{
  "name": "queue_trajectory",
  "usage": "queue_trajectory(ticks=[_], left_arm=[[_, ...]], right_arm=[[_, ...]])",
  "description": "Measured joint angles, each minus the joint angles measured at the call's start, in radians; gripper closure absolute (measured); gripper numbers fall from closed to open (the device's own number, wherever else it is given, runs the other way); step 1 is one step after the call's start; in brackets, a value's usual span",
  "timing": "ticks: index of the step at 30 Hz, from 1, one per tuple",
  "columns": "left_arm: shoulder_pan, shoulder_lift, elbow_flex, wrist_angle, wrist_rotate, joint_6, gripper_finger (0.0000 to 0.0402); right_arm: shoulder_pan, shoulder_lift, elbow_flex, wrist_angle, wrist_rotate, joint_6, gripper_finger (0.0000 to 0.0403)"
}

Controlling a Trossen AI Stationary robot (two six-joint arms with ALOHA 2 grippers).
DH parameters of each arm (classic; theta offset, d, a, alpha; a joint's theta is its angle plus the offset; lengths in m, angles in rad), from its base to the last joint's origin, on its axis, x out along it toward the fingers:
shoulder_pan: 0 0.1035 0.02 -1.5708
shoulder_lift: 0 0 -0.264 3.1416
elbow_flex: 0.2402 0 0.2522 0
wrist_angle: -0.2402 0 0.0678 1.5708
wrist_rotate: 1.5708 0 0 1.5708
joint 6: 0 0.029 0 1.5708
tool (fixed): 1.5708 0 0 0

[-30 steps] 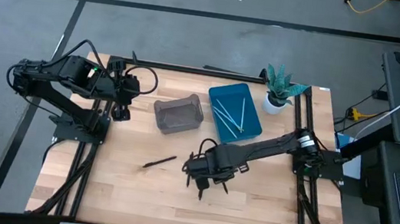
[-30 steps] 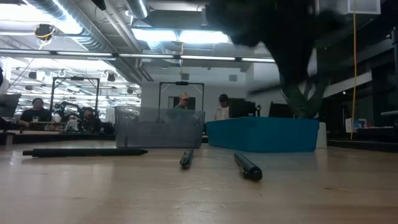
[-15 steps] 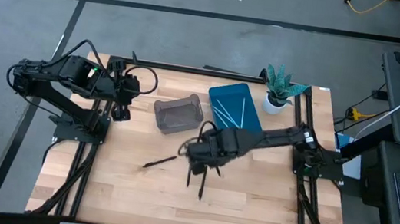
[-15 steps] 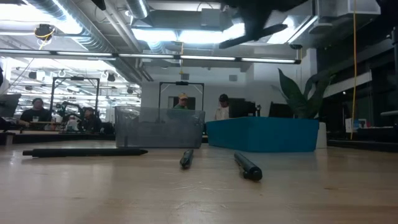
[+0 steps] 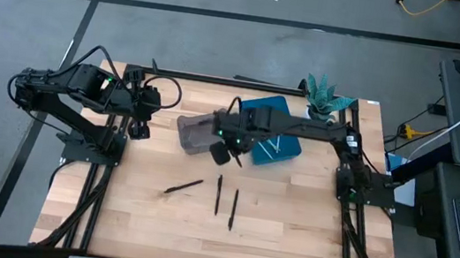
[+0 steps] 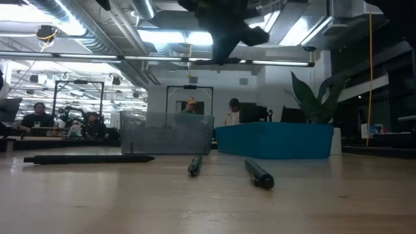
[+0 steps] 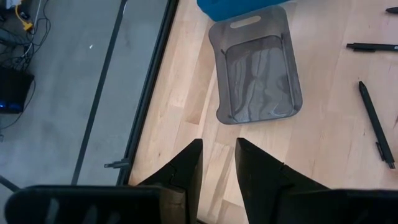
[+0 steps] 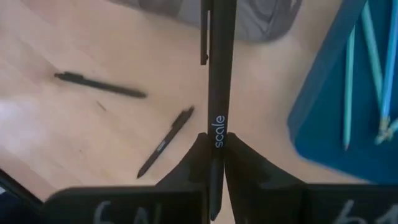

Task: Sort pens & pencils
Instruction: Put the right black pen into the black bin

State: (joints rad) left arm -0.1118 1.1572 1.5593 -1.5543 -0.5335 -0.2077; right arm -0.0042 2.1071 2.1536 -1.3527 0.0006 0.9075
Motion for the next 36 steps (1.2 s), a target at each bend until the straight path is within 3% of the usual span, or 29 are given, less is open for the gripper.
queue_trajectory(ticks=[8, 16, 23, 26, 28, 31, 36], left_arm=[[0.000, 0.000, 0.000, 0.000, 0.000, -0.001, 0.0312], [0.000, 0.001, 0.000, 0.057, 0.000, 0.021, 0.0312], [0.004, 0.002, 0.000, 0.262, 0.057, 0.135, 0.0312], [0.037, 0.002, 0.000, 0.305, 0.060, 0.139, 0.0312], [0.072, 0.000, -0.013, 0.334, 0.074, 0.138, 0.0312], [0.144, -0.028, -0.107, 0.449, 0.152, 0.138, 0.0312], [0.278, -0.093, -0.360, 0.764, 0.442, 0.113, 0.0312]], right_arm=[[-0.080, 0.009, 0.000, 0.033, -0.069, -0.137, 0.0376], [-0.089, 0.019, 0.010, 0.071, -0.082, -0.205, 0.0376], [-0.089, 0.019, 0.127, 0.081, -0.006, -0.267, 0.0376], [-0.089, 0.018, 0.205, 0.073, 0.033, -0.292, 0.0376], [-0.089, -0.006, 0.189, 0.098, 0.057, -0.310, 0.0376], [-0.083, -0.023, 0.191, 0.080, 0.085, -0.318, 0.0376], [-0.060, -0.028, 0.202, 0.050, 0.136, -0.343, 0.0376]])
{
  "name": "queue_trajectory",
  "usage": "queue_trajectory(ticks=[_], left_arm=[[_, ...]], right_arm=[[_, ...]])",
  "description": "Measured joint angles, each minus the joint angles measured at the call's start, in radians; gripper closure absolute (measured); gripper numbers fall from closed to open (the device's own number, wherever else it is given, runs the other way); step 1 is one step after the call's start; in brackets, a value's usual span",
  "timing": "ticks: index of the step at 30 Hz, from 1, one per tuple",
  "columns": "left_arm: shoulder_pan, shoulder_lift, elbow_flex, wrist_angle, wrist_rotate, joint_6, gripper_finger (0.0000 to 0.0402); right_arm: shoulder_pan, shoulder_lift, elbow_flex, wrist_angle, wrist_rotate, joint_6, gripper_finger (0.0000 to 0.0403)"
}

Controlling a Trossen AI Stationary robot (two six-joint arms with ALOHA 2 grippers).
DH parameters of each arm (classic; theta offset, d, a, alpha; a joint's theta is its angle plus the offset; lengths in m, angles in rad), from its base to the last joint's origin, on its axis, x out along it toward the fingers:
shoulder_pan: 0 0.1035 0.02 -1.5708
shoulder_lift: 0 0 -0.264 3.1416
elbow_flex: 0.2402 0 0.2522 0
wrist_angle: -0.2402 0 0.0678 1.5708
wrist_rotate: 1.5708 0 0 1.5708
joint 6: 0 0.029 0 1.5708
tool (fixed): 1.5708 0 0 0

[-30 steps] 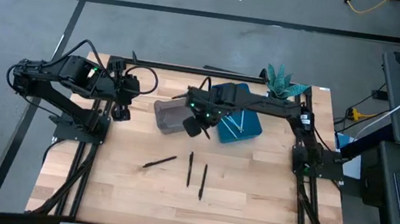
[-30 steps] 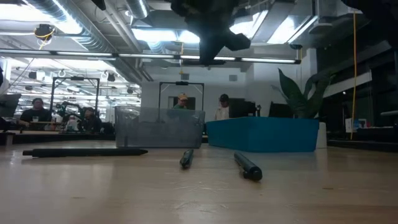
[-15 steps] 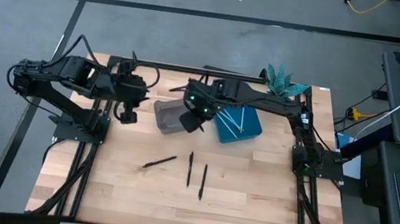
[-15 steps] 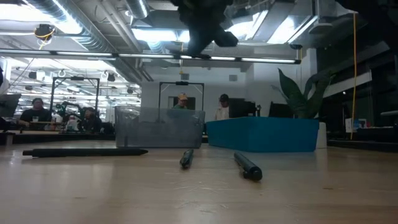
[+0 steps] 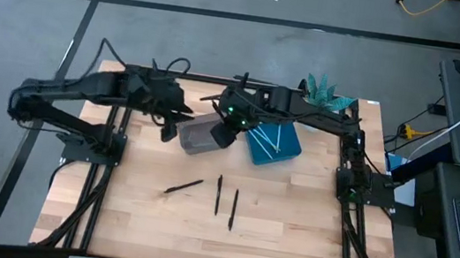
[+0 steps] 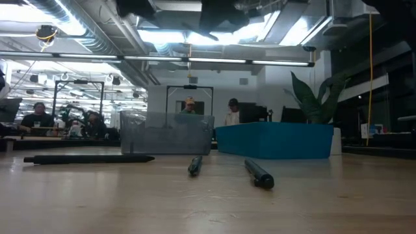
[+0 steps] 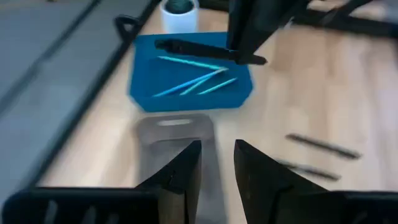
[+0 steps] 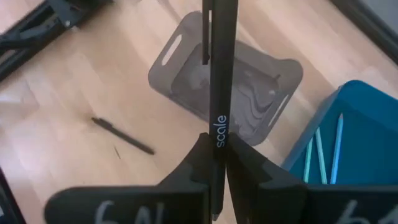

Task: Sort pens & pencils
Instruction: Put the right black pen into the black bin

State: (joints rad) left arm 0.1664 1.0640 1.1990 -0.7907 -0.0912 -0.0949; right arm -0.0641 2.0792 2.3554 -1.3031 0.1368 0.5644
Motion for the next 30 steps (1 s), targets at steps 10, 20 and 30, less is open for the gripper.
queue_trajectory(ticks=[10, 20, 30], left_arm=[[0.254, -0.012, -0.342, 0.549, 0.392, -0.238, 0.0312], [0.354, -0.020, -0.425, 0.810, 0.599, -0.378, 0.0312], [0.374, -0.020, -0.426, 0.884, 0.623, -0.481, 0.0312]], right_arm=[[0.026, 0.000, 0.000, -0.001, 0.033, -0.048, 0.0376], [0.010, 0.000, 0.000, 0.006, 0.073, -0.080, 0.0376], [0.002, 0.000, 0.000, 0.082, 0.071, -0.098, 0.0376]])
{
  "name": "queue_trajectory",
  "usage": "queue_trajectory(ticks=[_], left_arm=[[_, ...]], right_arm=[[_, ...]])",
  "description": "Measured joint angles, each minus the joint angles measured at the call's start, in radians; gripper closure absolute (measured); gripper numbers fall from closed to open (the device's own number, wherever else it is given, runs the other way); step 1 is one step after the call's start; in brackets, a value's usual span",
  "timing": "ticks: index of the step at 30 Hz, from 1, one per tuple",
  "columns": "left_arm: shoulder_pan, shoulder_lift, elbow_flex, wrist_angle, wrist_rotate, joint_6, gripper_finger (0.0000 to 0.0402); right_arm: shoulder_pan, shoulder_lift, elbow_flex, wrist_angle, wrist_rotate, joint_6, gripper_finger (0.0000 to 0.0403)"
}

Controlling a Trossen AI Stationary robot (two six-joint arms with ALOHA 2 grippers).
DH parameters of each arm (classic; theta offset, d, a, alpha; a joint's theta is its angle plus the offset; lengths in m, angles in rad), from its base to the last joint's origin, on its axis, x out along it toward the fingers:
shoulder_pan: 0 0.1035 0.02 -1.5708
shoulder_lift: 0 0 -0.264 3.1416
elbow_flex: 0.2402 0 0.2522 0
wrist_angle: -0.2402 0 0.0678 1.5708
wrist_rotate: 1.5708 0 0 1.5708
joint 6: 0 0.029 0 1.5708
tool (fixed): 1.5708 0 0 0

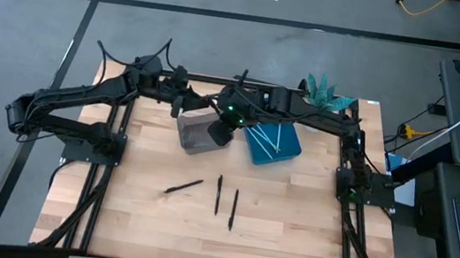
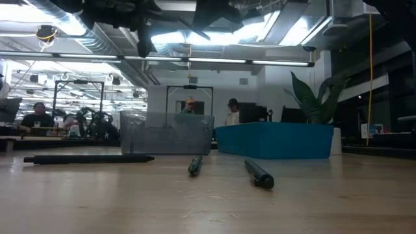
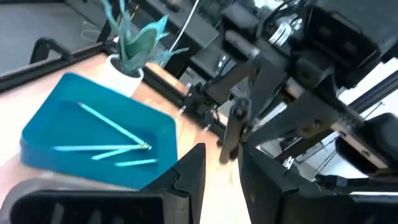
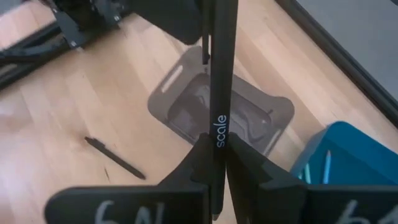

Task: Sort pens & pencils
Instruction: Put the right black pen into the black bin

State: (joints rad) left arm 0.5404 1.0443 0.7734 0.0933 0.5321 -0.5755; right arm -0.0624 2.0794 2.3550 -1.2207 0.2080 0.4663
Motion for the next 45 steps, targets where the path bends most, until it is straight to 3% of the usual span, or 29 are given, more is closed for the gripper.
queue_trajectory(ticks=[45], left_arm=[[-0.064, 0.001, 0.000, 0.082, -0.032, -0.018, 0.0312]], right_arm=[[-0.001, 0.000, -0.001, 0.130, -0.026, 0.023, 0.0379]])
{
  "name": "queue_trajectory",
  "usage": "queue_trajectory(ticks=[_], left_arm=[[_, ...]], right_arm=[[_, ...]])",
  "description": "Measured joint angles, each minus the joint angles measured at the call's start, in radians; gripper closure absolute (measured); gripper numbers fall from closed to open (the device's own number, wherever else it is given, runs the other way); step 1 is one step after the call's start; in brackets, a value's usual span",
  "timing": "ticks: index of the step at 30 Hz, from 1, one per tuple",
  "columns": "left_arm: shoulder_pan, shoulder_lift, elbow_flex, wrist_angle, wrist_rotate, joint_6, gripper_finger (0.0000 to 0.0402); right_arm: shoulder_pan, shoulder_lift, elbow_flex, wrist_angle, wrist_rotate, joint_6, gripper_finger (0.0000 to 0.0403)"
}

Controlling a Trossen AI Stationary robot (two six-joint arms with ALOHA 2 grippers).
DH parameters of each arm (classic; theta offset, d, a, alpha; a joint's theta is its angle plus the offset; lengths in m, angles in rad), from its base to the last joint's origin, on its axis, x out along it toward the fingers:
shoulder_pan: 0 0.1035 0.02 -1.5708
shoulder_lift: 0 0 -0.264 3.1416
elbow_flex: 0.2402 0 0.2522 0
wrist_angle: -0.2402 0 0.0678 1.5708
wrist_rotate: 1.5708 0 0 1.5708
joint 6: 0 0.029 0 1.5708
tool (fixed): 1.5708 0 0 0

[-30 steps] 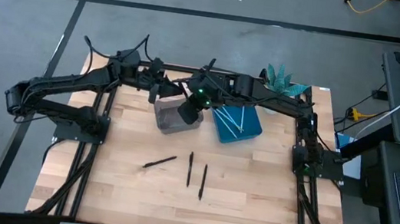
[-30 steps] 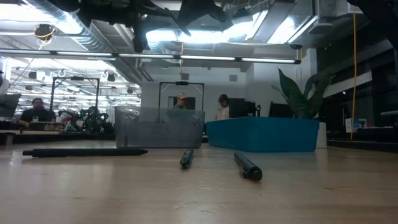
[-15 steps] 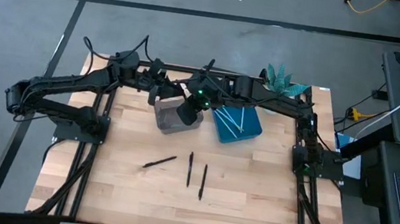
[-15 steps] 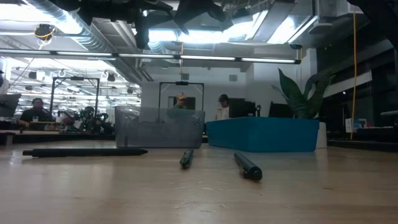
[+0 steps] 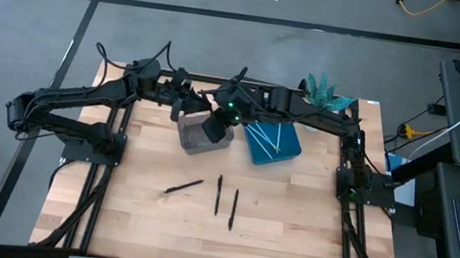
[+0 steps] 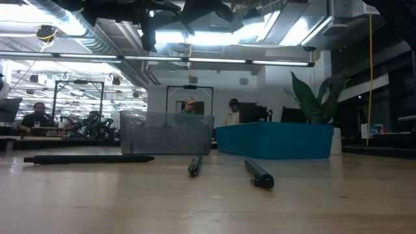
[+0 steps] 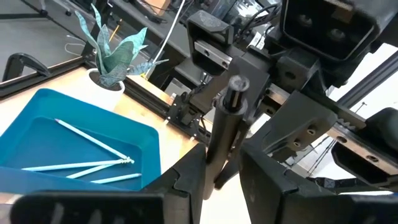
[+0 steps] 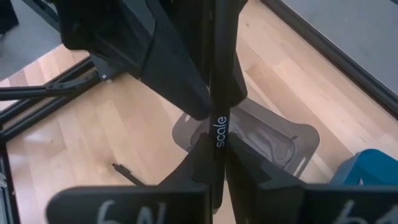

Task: Sort pens & pencils
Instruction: Put the right black pen into the black bin

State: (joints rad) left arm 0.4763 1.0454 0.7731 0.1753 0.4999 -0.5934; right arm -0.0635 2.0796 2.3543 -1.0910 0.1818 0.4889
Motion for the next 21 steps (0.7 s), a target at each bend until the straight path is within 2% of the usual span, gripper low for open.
queue_trajectory(ticks=[4, 11, 21], left_arm=[[0.000, 0.003, 0.000, -0.002, 0.000, 0.000, 0.0323], [0.000, 0.003, 0.000, -0.004, -0.004, 0.020, 0.0377], [0.001, 0.003, 0.000, -0.004, -0.003, 0.021, 0.0378]], right_arm=[[0.000, 0.000, 0.000, 0.004, 0.000, 0.000, 0.0381], [0.000, 0.000, 0.000, 0.007, 0.000, 0.003, 0.0381], [0.001, 0.000, 0.000, 0.008, 0.001, 0.002, 0.0381]])
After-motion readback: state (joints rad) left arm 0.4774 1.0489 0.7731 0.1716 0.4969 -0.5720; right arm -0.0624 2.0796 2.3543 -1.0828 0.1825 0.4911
